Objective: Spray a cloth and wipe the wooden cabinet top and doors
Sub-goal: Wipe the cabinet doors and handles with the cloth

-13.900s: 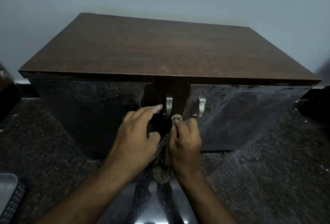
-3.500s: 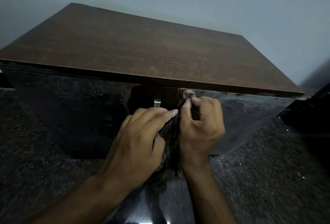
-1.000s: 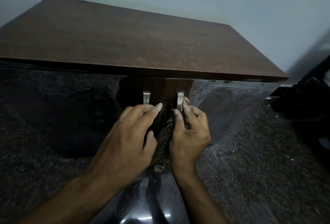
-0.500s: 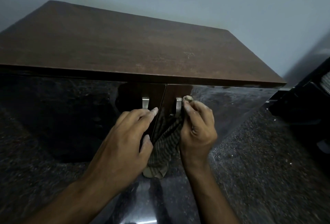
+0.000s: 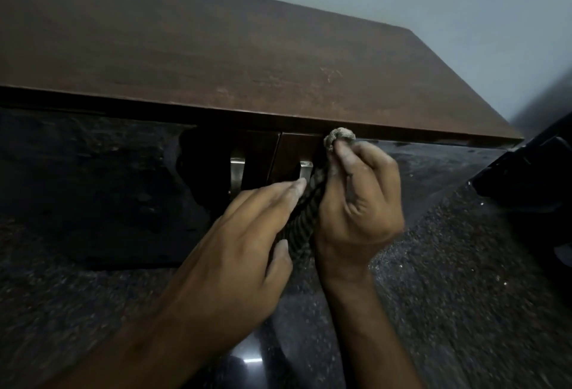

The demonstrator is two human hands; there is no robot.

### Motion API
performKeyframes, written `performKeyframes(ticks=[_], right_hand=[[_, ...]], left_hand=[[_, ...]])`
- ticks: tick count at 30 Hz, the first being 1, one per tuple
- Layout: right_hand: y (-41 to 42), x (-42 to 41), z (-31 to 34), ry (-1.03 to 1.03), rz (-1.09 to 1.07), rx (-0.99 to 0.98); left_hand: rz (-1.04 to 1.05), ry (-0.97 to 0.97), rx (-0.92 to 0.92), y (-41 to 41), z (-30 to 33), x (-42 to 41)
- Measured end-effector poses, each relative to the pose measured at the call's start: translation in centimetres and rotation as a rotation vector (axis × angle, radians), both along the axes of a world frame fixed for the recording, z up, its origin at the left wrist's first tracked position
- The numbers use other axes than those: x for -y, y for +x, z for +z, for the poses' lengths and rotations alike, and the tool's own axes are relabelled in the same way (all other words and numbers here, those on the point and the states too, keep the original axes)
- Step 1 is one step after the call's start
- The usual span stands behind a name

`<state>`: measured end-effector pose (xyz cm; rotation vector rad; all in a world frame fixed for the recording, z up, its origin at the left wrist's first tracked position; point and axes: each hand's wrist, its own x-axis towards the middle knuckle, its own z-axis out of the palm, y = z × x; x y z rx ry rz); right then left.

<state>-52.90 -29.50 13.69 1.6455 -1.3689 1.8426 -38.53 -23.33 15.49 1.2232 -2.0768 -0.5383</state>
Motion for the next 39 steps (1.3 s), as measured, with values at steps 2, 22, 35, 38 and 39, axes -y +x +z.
performKeyframes(ticks=[2,22,35,38,39], right_hand=[[0.0,-0.2,-1.5,0.046,0.021,-0.010],[-0.1,-1.2,-5.9,0.192,0.010,0.057],[-2.0,-0.5,-3.9,0.212,0.240,-0.035],[-2.6,-0.5,-4.5,0.274,0.273,-0.096],[-2.5,-0.7,-4.8,0.291,0.272,-0.090]], left_hand=[[0.020,0.022,-0.014,-0.3,-0.2,0.3],[0.184,0.183,-0.004,0.3,-0.9,0.1],[0.141,0.226,-0.033,0.5,-0.5,-0.2],[0.139,0.228,-0.040,0.5,-0.4,-0.3],[0.138,0.228,-0.044,0.5,-0.4,-0.4]])
